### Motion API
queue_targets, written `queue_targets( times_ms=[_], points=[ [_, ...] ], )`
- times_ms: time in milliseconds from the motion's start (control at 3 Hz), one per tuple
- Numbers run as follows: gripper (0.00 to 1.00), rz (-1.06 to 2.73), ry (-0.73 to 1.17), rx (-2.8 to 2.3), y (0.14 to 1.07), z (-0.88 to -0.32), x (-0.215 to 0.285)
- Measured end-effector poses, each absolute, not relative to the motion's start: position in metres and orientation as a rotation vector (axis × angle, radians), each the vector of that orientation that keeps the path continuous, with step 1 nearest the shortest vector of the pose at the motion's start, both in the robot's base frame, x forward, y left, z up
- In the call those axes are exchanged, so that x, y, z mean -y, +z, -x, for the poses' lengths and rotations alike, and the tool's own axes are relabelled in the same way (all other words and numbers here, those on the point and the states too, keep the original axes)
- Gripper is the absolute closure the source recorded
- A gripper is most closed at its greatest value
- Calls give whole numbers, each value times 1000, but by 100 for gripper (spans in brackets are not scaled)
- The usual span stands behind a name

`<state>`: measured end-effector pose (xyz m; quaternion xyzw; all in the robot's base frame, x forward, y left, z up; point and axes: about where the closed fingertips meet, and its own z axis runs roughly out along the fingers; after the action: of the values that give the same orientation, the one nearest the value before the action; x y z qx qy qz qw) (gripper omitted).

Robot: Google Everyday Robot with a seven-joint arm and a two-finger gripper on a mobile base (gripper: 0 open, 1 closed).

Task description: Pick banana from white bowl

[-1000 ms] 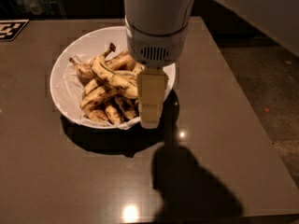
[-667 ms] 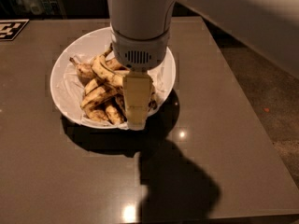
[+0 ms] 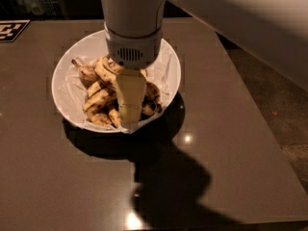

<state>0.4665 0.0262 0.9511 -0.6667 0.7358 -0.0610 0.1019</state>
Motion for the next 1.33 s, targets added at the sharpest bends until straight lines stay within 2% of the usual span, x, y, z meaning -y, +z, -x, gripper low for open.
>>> queue_targets(
  times_ms=[667,1333],
  points=[
    [0,1906,-129,-2229,957,-487,-31],
    [10,2048,-52,-2188,935,-488,-61]
  ],
)
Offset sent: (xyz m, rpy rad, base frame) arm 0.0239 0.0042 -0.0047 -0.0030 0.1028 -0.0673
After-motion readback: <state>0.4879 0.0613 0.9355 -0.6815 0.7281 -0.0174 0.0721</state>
